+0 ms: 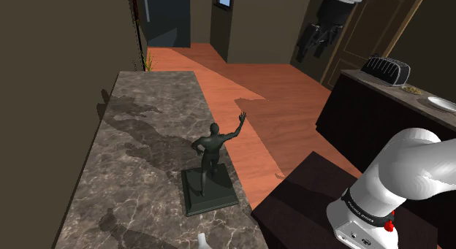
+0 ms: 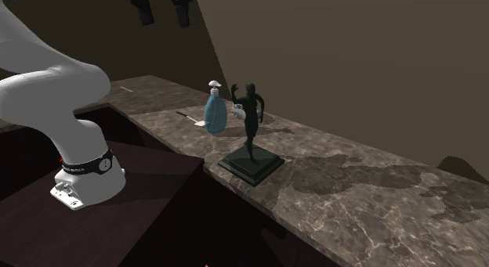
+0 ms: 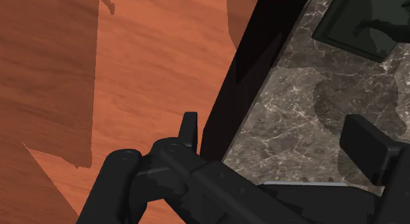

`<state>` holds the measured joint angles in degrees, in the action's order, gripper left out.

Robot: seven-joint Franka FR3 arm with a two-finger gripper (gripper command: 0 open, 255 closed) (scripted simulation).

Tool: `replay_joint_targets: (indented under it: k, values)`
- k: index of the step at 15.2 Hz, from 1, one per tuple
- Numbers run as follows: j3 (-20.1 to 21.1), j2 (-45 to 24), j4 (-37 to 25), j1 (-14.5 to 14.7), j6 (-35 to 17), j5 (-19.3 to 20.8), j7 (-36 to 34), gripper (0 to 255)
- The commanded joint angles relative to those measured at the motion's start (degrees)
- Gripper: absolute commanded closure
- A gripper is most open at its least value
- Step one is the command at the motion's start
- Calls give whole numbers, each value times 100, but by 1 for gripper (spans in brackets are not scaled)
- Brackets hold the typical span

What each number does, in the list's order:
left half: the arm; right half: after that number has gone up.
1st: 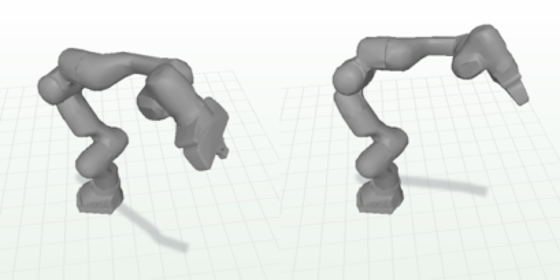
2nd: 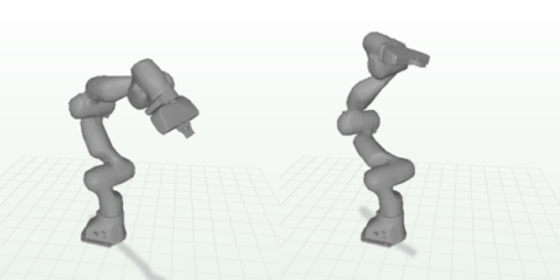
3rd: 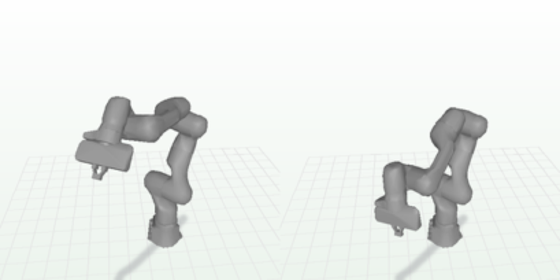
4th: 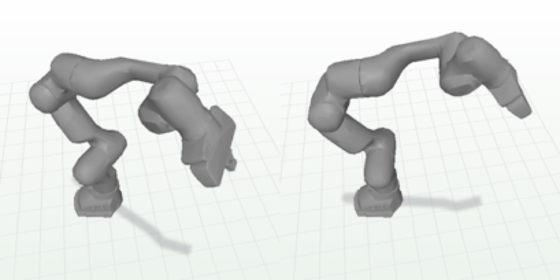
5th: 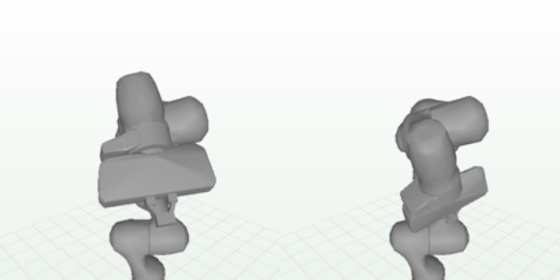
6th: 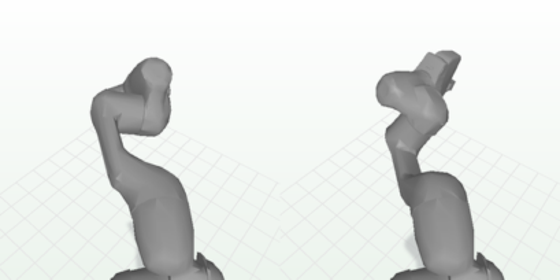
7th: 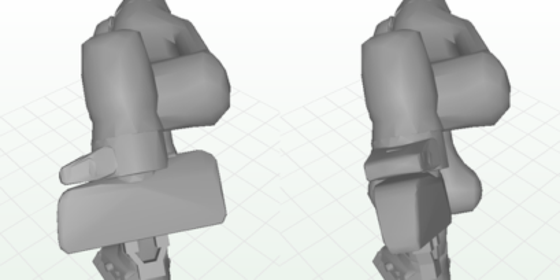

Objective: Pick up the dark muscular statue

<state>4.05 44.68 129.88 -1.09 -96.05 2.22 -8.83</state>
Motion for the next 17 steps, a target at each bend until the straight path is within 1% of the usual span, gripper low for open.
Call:
replay_joint_targets:
  k: [1, 9, 13, 17]
  values:
    - [0, 0, 0, 0, 0, 0, 0, 0]
    - [1029, -501, 227, 125, -540, -464, -1342, 0]
    - [1556, -946, 155, 146, -833, -624, -2021, 0]
    - [2095, -1513, -41, 118, -1125, -688, -2719, 0]
